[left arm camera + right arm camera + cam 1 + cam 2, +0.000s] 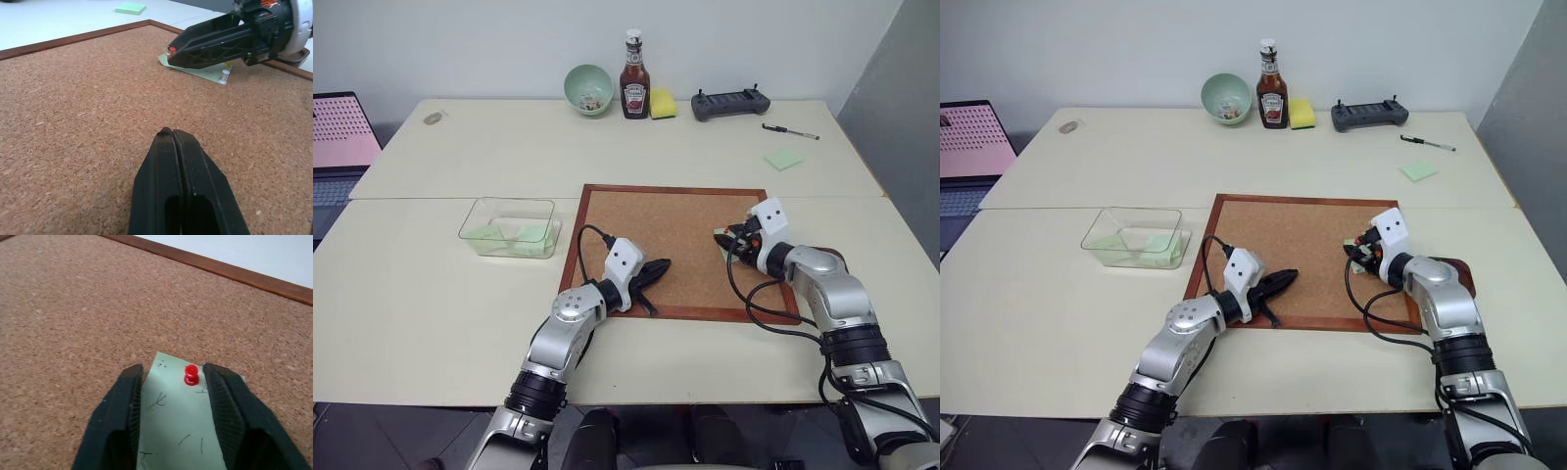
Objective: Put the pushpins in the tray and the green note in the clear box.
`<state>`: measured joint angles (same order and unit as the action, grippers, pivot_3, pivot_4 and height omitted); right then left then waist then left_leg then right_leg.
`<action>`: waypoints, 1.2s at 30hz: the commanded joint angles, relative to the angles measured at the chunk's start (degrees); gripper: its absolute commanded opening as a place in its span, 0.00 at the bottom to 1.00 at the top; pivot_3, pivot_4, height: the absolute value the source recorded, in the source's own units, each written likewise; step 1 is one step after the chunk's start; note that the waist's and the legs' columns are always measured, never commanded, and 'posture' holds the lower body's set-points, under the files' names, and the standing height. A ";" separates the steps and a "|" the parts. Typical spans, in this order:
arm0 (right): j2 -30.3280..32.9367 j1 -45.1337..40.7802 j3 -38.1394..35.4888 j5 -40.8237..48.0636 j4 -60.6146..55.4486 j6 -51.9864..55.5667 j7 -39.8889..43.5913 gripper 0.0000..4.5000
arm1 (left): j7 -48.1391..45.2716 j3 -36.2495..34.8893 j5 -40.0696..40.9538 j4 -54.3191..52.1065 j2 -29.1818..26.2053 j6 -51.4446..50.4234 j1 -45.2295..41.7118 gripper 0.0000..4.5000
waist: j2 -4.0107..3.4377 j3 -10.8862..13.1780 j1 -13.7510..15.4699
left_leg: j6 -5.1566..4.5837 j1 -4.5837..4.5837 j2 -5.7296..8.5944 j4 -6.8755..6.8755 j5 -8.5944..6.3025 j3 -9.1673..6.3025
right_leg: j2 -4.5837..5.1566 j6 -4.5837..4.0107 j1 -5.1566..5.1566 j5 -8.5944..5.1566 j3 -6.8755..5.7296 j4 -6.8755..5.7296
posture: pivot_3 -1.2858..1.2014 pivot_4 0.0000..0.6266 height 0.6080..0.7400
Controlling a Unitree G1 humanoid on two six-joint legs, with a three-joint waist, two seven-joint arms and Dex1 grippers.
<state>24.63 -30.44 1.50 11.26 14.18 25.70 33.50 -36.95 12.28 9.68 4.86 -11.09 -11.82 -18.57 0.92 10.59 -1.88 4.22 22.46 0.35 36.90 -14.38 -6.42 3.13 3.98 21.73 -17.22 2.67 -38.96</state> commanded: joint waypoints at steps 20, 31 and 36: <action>-0.55 -0.12 -4.03 3.39 -4.44 -2.18 2.77 0.01 | 1.42 0.90 -1.30 -1.34 0.55 -1.94 1.15 0.00 | -0.02 -0.01 -0.13 | 0.00 -0.02 -0.01 -0.01 0.00 0.00 | 0.00 0.00 -0.01 0.00 0.00 0.00 | 0.52 0.24 1.00; 2.22 1.76 -9.59 9.69 -11.16 2.72 3.68 0.01 | 1.56 1.35 -1.57 -1.75 0.49 -2.46 1.60 0.00 | -0.02 -0.01 -0.01 | 0.00 -0.01 0.00 -0.01 0.00 0.00 | 0.00 0.00 -0.02 0.00 0.00 0.00 | 0.52 0.24 1.00; 9.84 7.10 -13.44 11.38 -17.51 3.03 7.95 0.01 | 1.53 1.50 -1.42 -2.17 0.45 -2.59 1.93 0.00 | -0.03 -0.01 0.09 | -0.01 0.03 0.02 -0.02 -0.01 -0.01 | 0.02 0.00 -0.02 0.00 -0.01 0.04 | 0.52 0.24 1.00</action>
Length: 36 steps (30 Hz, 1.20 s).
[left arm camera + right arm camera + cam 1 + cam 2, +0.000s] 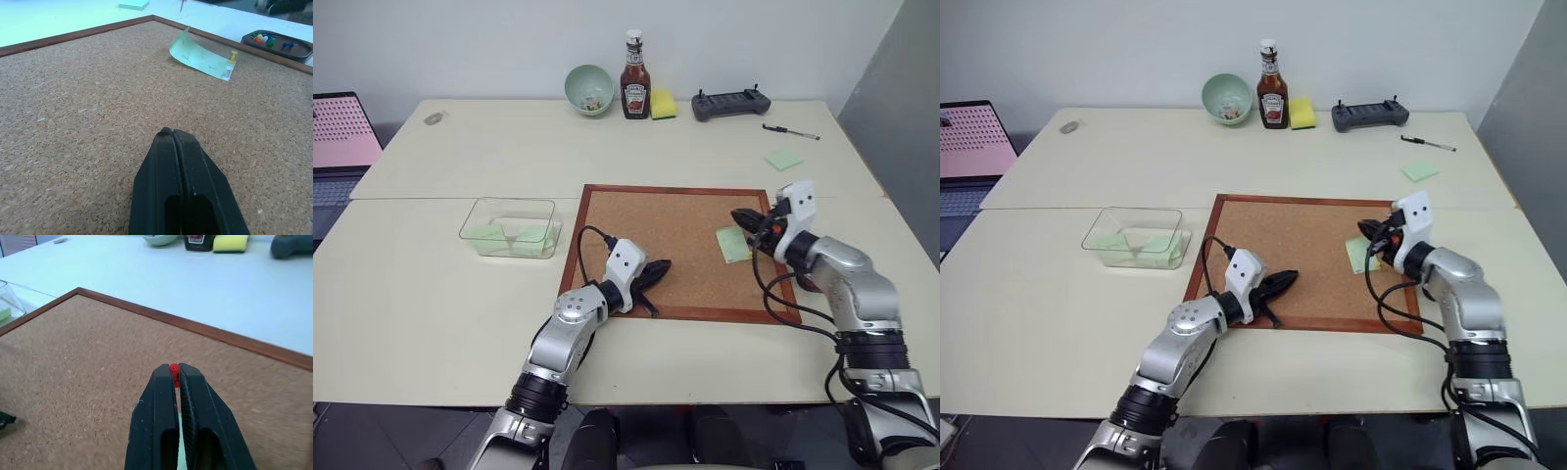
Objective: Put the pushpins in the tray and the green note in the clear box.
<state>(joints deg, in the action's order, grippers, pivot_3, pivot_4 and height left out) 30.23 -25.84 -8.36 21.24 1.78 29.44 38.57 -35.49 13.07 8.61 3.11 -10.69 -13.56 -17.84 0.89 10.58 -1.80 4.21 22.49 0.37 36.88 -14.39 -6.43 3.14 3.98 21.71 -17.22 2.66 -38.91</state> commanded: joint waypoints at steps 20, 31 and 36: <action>23.35 17.39 -1.06 -14.70 -0.06 -11.21 7.91 0.01 | -1.06 1.07 -0.60 0.09 -0.68 -0.48 1.10 0.00 | -0.16 -0.09 -0.02 | 0.00 -0.22 0.01 0.01 0.00 0.05 | 0.02 0.03 -0.27 -0.01 0.02 0.08 | 0.52 0.24 1.00; 23.60 17.00 -1.68 -15.19 1.20 -9.96 7.74 0.33 | -1.31 0.97 -0.82 0.08 -0.73 -0.48 0.94 0.00 | -0.16 -0.09 -0.03 | 0.00 -0.25 0.01 0.00 0.00 0.05 | 0.02 0.03 -0.30 -0.01 0.02 0.10 | 0.52 0.24 1.00; 23.60 16.39 -3.60 -13.28 -0.12 -7.46 7.72 0.55 | -1.59 1.00 -0.95 0.06 -0.73 -0.49 0.98 0.00 | -0.16 -0.09 -0.02 | 0.00 -0.26 0.01 0.00 0.00 0.05 | 0.02 0.03 -0.31 -0.01 0.02 0.10 | 0.52 0.24 1.00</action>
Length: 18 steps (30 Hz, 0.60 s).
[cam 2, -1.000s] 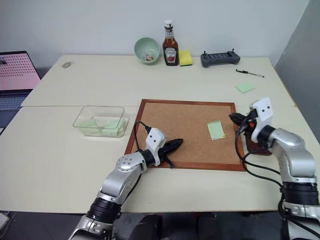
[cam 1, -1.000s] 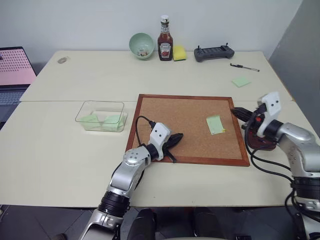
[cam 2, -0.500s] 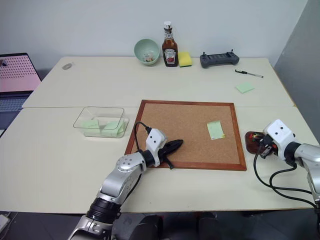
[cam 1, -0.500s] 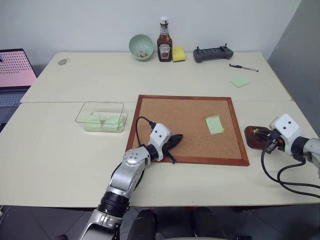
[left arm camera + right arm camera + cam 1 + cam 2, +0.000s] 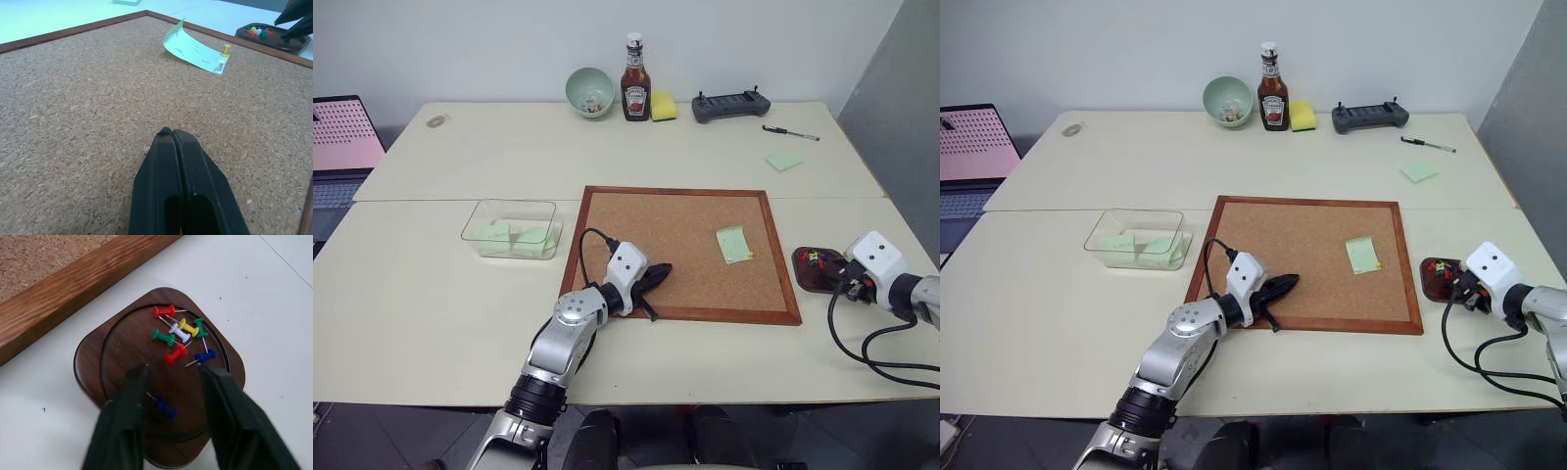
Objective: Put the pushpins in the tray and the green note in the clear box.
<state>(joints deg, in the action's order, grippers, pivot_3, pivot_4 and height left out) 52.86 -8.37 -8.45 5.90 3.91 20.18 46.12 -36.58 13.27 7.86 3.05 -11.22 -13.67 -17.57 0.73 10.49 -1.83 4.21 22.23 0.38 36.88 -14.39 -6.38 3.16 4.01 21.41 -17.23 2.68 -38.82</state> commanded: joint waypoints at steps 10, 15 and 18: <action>-6.36 -5.38 -2.88 11.36 -9.36 9.63 0.16 0.55 | -0.73 0.64 -0.29 0.21 -0.32 -0.42 0.56 0.00 | 0.02 0.01 -0.02 | 0.00 -0.05 -0.03 -0.02 0.00 -0.02 | -0.02 0.00 -0.05 0.00 -0.02 0.03 | 0.52 0.24 1.00; -11.89 -8.81 1.92 8.90 -6.80 7.21 -2.80 0.55 | -0.71 0.72 -0.38 -0.10 -0.34 -0.45 0.77 0.00 | 0.00 0.00 0.06 | 0.00 -0.05 0.00 -0.03 0.00 -0.02 | -0.01 0.00 -0.04 0.00 -0.01 0.03 | 0.52 0.24 1.00; -13.74 -10.45 4.48 7.04 -4.07 5.20 -3.54 0.55 | -0.62 0.75 -0.44 -0.18 -0.33 -0.47 0.77 0.00 | 0.01 0.01 0.03 | 0.00 -0.05 0.00 -0.03 0.00 -0.02 | 0.00 0.00 -0.04 0.00 -0.01 0.04 | 0.52 0.24 1.00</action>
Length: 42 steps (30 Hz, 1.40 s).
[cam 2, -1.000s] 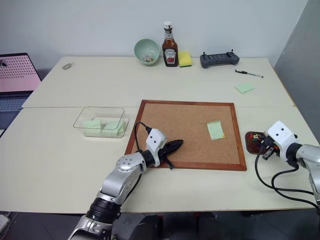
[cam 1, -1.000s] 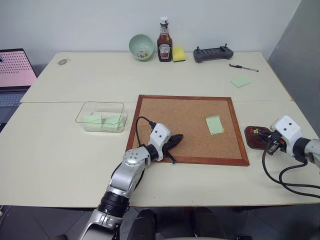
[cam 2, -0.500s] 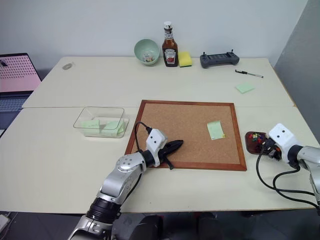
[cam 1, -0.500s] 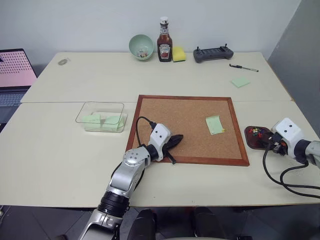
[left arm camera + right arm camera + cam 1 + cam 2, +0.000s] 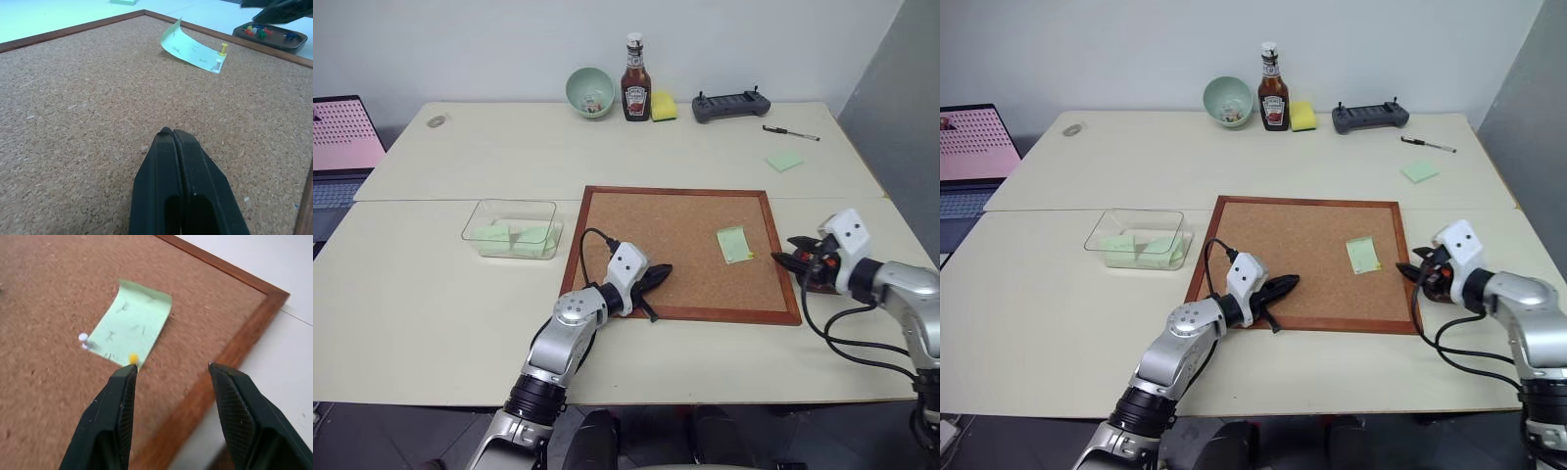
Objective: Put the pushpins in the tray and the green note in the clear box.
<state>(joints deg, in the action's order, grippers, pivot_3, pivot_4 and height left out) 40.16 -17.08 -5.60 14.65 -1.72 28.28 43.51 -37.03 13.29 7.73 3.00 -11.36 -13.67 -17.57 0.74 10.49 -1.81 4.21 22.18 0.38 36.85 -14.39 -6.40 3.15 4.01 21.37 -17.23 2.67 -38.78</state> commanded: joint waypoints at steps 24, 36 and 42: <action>-3.13 -4.24 2.95 -1.45 6.23 -5.23 1.57 0.04 | 0.26 0.35 -0.11 -0.75 -0.39 -0.73 1.40 0.00 | -0.01 0.00 -0.05 | 0.00 -0.02 -0.01 0.00 0.00 0.00 | 0.00 0.00 0.00 0.00 0.00 -0.02 | 0.52 0.24 1.00; -3.08 -3.86 -0.72 3.91 -0.07 -0.72 2.41 0.02 | 1.30 0.55 -1.29 0.05 -0.86 -1.43 1.27 0.00 | -0.01 0.00 -0.06 | 0.00 -0.03 -0.02 0.00 0.00 0.00 | -0.01 0.00 0.00 0.00 0.00 -0.02 | 0.52 0.24 1.00; -1.72 -3.21 -4.39 5.54 -1.60 0.89 1.36 0.02 | 1.03 0.85 -1.44 -0.13 -1.26 -1.23 1.57 0.00 | -0.01 0.00 -0.06 | 0.00 -0.04 -0.02 0.00 0.00 0.00 | -0.01 0.00 -0.01 0.00 0.01 -0.02 | 0.52 0.24 1.00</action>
<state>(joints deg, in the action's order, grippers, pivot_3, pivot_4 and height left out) 36.76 -20.27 -6.68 18.95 -0.47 28.77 45.53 -35.84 13.59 7.14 2.55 -11.69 -14.37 -17.34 0.73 10.48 -1.87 4.21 22.13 0.36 36.85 -14.39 -6.40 3.15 4.01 21.36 -17.23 2.68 -38.81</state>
